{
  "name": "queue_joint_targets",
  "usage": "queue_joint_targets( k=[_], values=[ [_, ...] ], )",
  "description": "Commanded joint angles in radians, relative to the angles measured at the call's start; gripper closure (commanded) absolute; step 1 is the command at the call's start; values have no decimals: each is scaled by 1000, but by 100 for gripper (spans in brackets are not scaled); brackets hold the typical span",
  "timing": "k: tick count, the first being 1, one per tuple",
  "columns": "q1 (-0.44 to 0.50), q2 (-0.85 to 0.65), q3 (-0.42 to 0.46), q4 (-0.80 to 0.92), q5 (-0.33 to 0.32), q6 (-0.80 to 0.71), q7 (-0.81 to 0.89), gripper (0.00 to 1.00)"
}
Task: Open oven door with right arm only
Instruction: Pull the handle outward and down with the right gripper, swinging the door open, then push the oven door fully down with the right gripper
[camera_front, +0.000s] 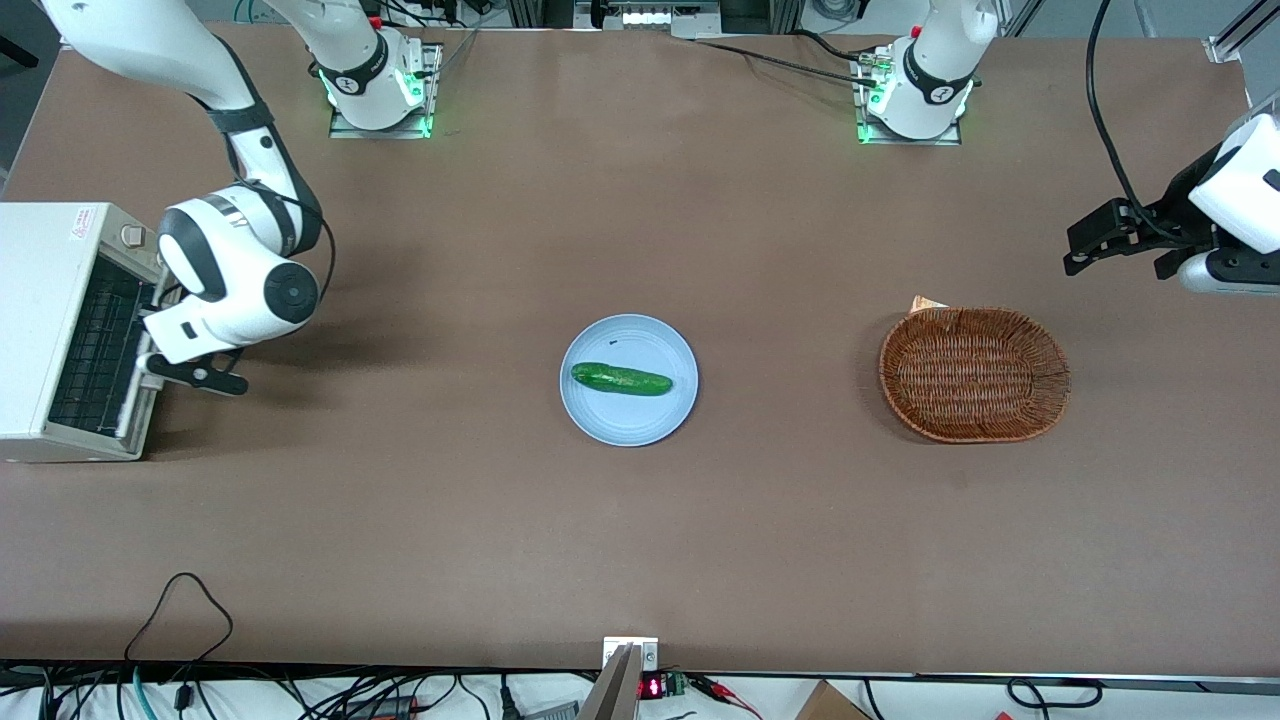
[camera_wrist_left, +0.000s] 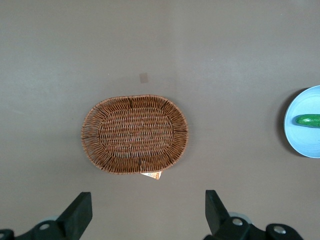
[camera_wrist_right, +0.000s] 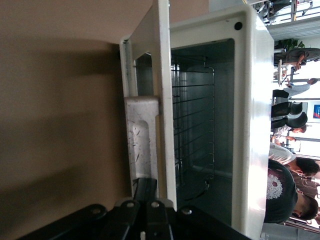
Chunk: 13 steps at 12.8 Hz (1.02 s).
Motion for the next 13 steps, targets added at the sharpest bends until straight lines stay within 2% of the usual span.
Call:
queue_joint_targets(
  k=[1, 9, 13],
  values=[
    [1, 54, -11, 24, -7, 41, 19, 99],
    [24, 103, -11, 39, 16, 58, 25, 99],
    [47, 137, -12, 50, 16, 61, 85, 99]
  ],
)
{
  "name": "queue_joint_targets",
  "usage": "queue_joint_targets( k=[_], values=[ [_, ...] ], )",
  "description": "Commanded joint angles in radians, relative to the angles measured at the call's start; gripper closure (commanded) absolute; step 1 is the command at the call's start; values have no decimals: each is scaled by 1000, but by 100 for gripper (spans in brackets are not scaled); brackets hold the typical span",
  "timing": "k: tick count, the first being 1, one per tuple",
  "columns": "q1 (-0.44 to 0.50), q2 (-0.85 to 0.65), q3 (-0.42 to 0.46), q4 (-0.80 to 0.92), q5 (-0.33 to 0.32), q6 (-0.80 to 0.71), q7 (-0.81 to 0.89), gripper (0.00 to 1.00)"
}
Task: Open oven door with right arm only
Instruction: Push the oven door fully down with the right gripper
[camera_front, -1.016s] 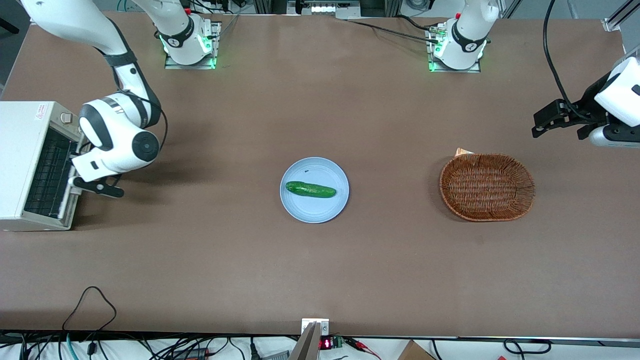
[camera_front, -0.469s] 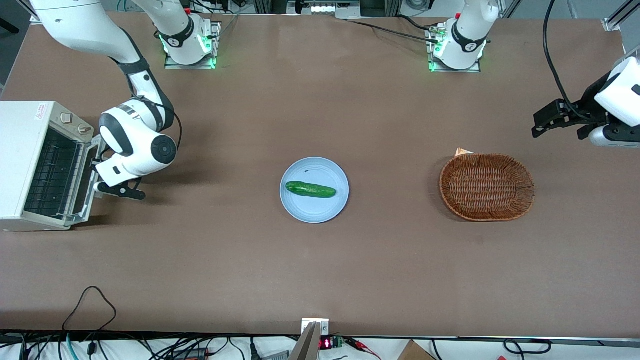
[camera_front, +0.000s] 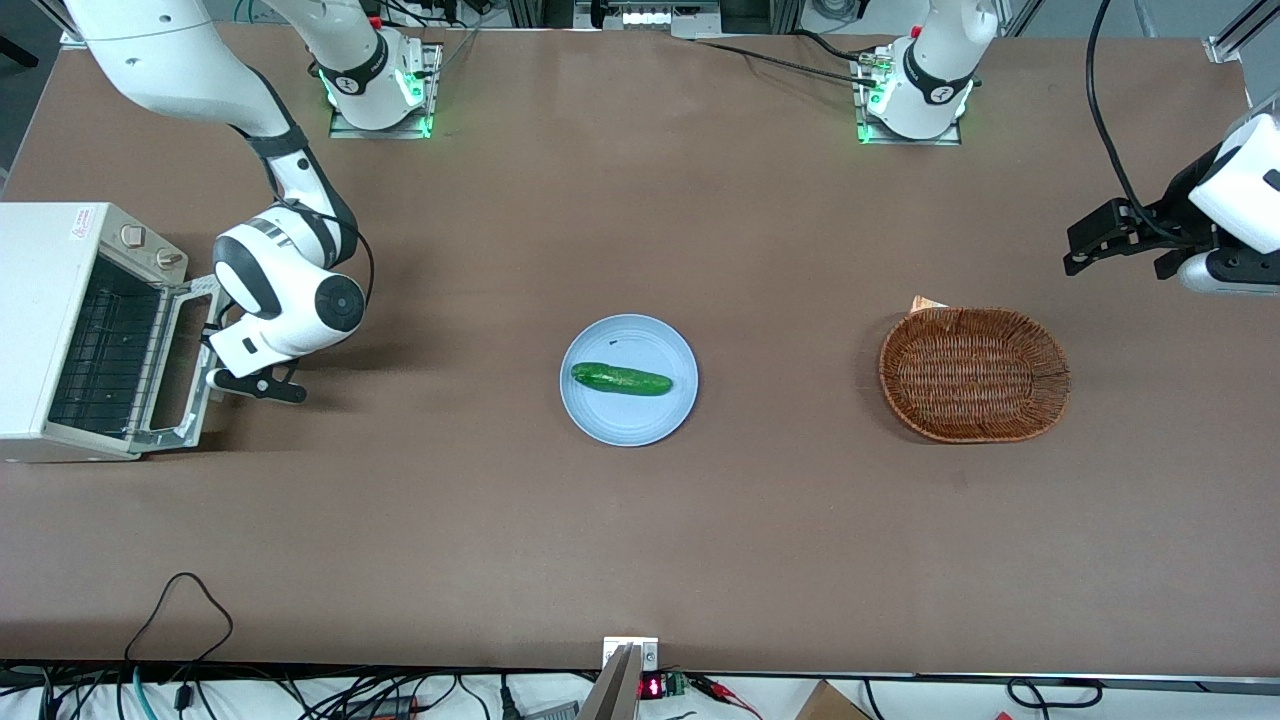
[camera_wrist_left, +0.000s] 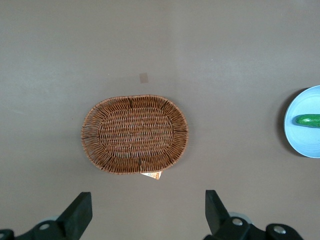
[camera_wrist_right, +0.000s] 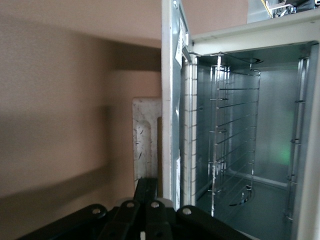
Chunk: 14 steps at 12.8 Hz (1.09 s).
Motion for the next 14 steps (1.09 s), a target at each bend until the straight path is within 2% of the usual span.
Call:
queue_joint_targets(
  k=[1, 14],
  values=[
    [8, 39, -17, 32, -6, -5, 26, 99],
    [13, 92, -17, 34, -6, 11, 38, 99]
  ],
)
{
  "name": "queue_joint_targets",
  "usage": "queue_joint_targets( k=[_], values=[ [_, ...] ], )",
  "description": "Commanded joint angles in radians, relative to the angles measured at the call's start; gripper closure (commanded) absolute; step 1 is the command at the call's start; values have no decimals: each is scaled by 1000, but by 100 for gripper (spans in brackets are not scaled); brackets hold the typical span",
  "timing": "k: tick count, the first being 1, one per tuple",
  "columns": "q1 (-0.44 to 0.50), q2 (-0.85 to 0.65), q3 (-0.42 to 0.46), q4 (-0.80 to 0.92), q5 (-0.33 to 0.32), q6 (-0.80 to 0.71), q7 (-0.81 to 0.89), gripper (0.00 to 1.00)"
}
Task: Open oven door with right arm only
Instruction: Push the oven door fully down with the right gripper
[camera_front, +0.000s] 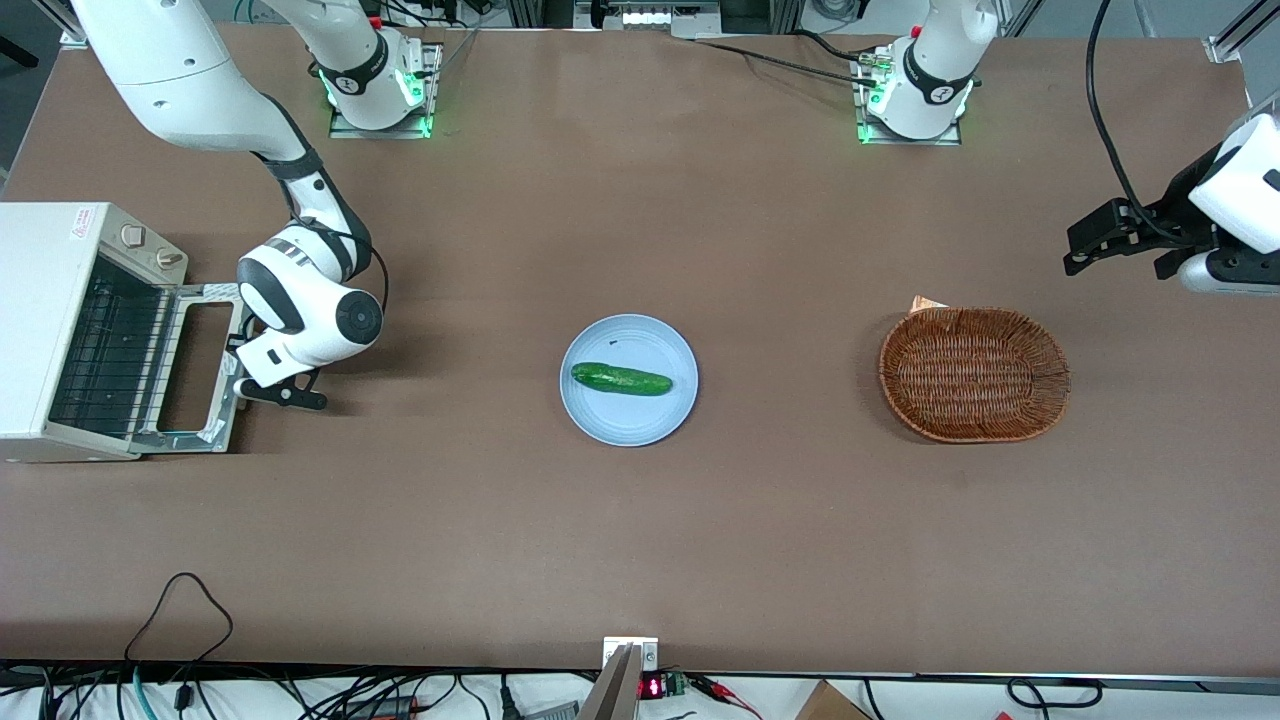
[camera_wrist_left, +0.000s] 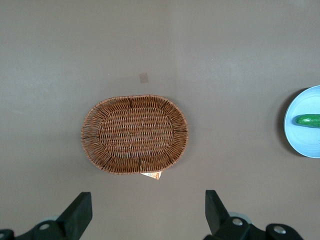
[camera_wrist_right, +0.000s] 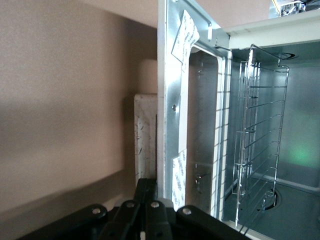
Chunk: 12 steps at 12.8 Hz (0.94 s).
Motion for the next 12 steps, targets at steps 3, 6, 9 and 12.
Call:
queue_joint_targets(
  k=[3, 6, 9, 12],
  values=[
    [7, 23, -15, 2, -5, -5, 10, 99],
    [7, 29, -14, 2, -6, -4, 7, 99],
    [7, 29, -14, 2, -5, -4, 4, 99],
    [16, 26, 2, 2, 55, -7, -7, 99]
  ],
)
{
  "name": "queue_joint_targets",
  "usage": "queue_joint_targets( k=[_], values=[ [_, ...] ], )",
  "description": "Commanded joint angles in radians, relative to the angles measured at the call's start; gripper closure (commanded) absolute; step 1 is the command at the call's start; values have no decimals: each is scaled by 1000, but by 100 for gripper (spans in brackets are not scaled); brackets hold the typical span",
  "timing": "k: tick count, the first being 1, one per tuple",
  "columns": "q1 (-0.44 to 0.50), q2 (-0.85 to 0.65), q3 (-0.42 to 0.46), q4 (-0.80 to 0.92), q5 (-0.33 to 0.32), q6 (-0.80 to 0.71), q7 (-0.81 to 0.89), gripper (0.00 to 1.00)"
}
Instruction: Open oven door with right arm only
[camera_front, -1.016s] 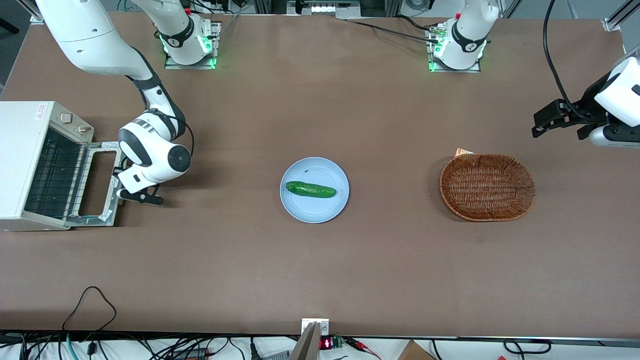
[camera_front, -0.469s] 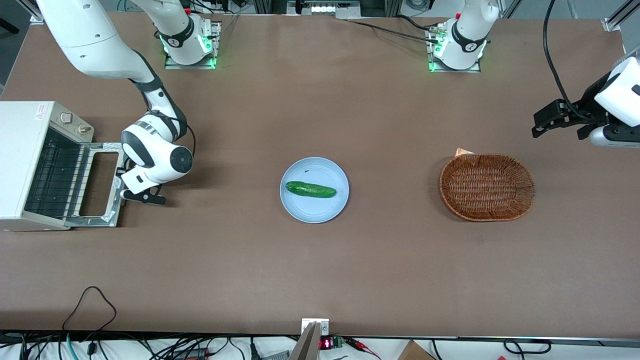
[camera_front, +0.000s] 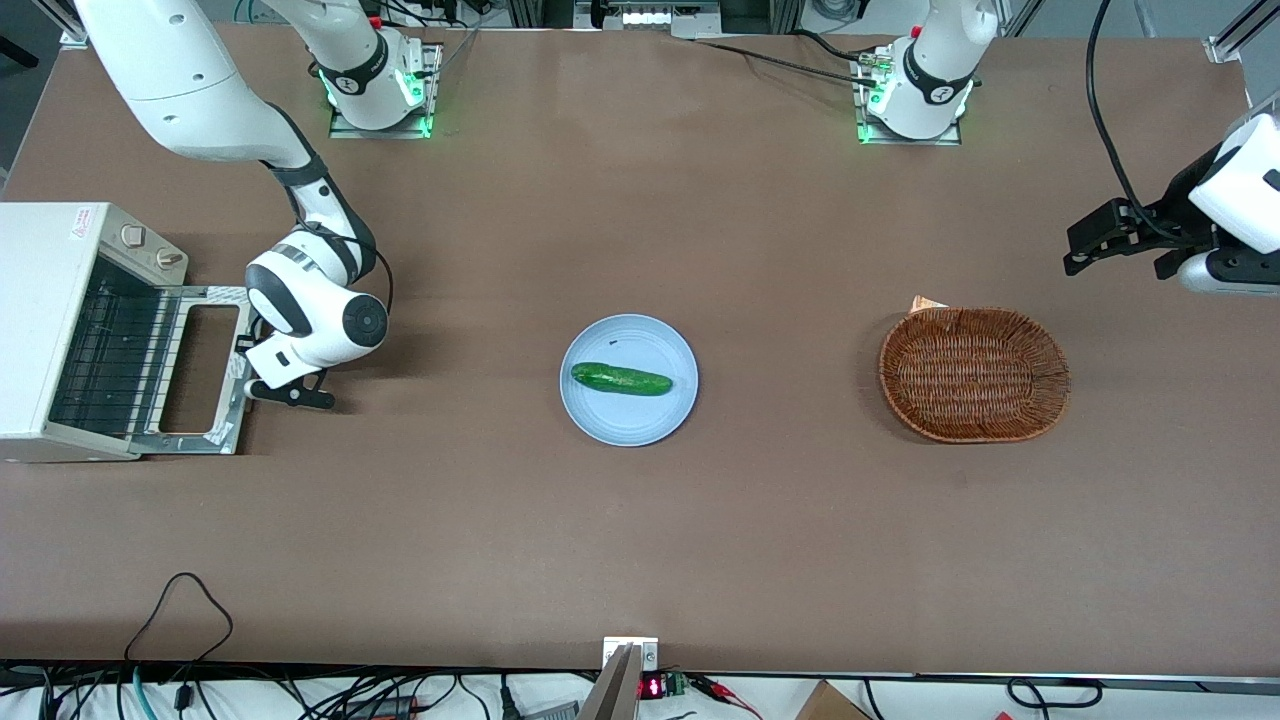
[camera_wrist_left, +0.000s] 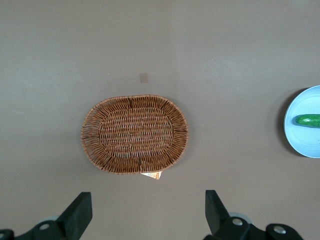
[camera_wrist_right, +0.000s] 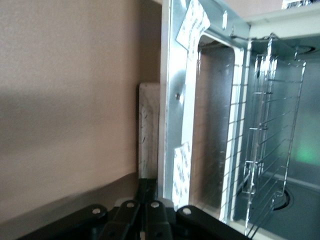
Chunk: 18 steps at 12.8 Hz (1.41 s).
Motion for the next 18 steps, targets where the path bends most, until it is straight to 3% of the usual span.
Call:
queue_joint_targets(
  k=[1, 4, 6, 7, 8, 9, 10, 11, 12, 14, 18],
  values=[
    [16, -11, 8, -1, 49, -17, -8, 99],
    [16, -46, 29, -1, 153, -27, -54, 99],
    [18, -121, 31, 1, 294, -45, -180, 99],
    [16, -160, 29, 16, 374, -68, -255, 94],
    [16, -184, 29, 49, 463, -129, -327, 67],
    [16, -189, 29, 107, 540, -199, -390, 33],
    [18, -189, 31, 181, 616, -290, -468, 10],
    [16, -191, 29, 250, 681, -376, -535, 1],
    [9, -191, 28, 333, 765, -464, -600, 1],
    [-4, -189, 18, 439, 864, -574, -656, 1],
    [-74, -265, 17, 513, 1074, -646, -702, 1]
  ],
)
